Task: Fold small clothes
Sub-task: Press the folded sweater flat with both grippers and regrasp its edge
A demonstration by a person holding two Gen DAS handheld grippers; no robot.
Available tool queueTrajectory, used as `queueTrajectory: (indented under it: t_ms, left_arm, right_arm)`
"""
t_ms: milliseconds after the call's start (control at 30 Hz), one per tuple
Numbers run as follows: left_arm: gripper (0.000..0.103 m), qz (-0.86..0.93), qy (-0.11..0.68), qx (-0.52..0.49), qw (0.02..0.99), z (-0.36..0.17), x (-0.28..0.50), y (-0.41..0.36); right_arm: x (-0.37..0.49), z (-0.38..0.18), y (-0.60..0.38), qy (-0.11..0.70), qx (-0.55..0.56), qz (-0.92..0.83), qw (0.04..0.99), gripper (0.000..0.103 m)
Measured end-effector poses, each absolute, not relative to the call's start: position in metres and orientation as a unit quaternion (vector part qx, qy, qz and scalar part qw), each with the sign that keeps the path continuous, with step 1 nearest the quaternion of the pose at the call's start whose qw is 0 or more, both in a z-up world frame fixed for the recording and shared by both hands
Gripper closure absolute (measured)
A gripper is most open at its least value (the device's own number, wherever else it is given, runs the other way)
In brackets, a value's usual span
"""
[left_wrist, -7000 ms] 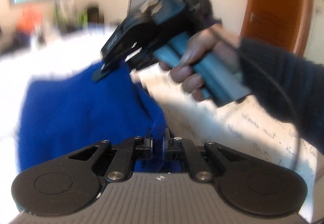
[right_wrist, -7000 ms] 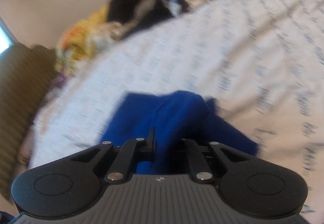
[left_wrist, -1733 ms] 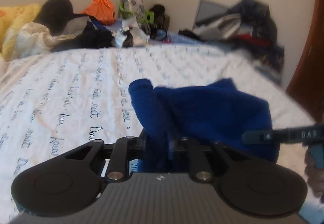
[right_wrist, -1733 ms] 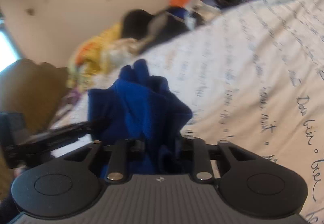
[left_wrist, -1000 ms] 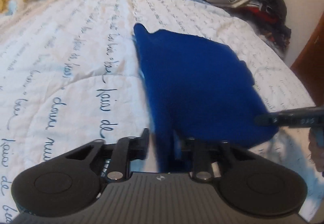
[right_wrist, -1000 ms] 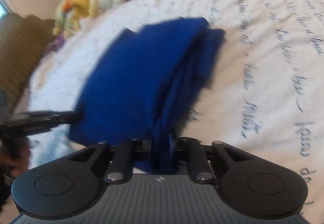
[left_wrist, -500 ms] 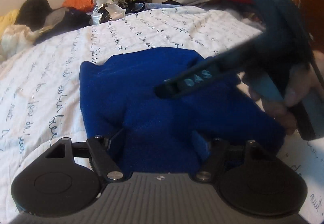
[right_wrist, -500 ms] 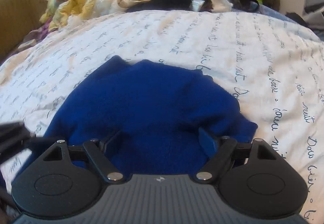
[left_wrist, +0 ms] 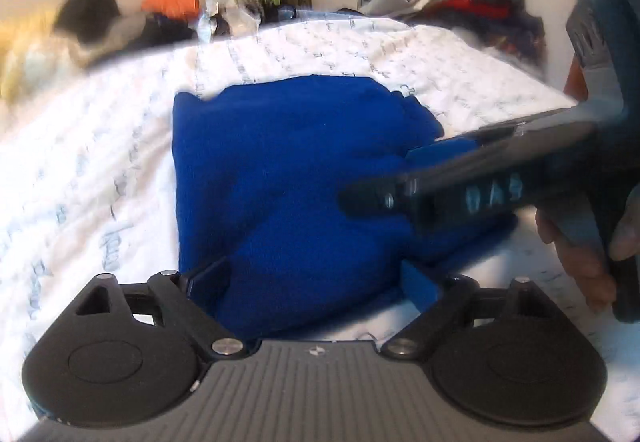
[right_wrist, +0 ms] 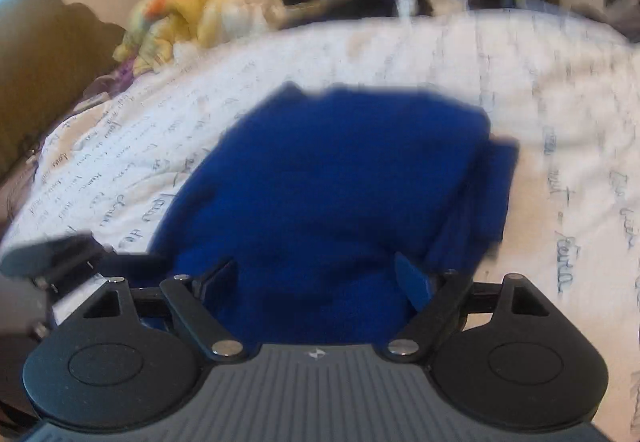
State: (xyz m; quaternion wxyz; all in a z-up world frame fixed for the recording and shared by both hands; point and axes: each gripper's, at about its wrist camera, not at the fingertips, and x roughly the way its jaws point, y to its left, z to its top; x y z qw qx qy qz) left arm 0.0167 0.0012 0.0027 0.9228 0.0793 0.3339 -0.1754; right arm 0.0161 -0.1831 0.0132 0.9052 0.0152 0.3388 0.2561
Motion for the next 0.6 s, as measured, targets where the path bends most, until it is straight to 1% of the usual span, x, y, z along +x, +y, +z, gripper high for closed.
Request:
queueTrajectory:
  t_ms: [33, 133, 233, 267, 333, 367, 400, 467, 567, 600]
  left_arm:
    - [0.011, -0.174, 0.337, 0.077, 0.922, 0.004, 0.019, -0.001]
    - [0.011, -0.172, 0.343, 0.07, 0.921, 0.005, 0.022, 0.001]
    - [0.009, -0.17, 0.338, 0.072, 0.923, 0.003, 0.016, 0.001]
    - [0.008, -0.169, 0.338, 0.072, 0.923, 0.003, 0.016, 0.0]
    - [0.008, -0.168, 0.34, 0.07, 0.922, 0.003, 0.015, -0.001]
    - [0.008, -0.169, 0.341, 0.068, 0.922, 0.004, 0.013, -0.001]
    - [0.008, -0.17, 0.342, 0.068, 0.922, 0.004, 0.013, 0.0]
    - [0.008, -0.172, 0.34, 0.069, 0.922, 0.003, 0.012, 0.0]
    - [0.006, -0.172, 0.336, 0.071, 0.923, 0.001, 0.012, -0.001]
    - [0.005, -0.172, 0.336, 0.072, 0.923, 0.001, 0.012, -0.001]
  right_arm:
    - [0.017, 0.012, -0.182, 0.333, 0.005, 0.26, 0.906, 0.018]
    - [0.022, 0.035, -0.182, 0.368, 0.043, 0.233, 0.899, 0.018]
    - [0.018, 0.051, -0.18, 0.327, 0.043, 0.245, 0.912, 0.018]
    - [0.026, 0.047, -0.176, 0.333, 0.031, 0.237, 0.912, 0.018]
    - [0.049, 0.026, -0.173, 0.381, 0.0, 0.201, 0.902, 0.017]
    - [0.053, 0.018, -0.171, 0.371, -0.018, 0.204, 0.906, 0.014]
    - [0.055, 0.019, -0.169, 0.372, -0.033, 0.213, 0.903, 0.013]
    - [0.064, 0.033, -0.161, 0.403, -0.041, 0.206, 0.891, 0.014]
    - [0.067, 0.057, -0.16, 0.347, -0.024, 0.213, 0.913, 0.014]
    - [0.074, 0.059, -0.158, 0.345, -0.022, 0.207, 0.915, 0.014]
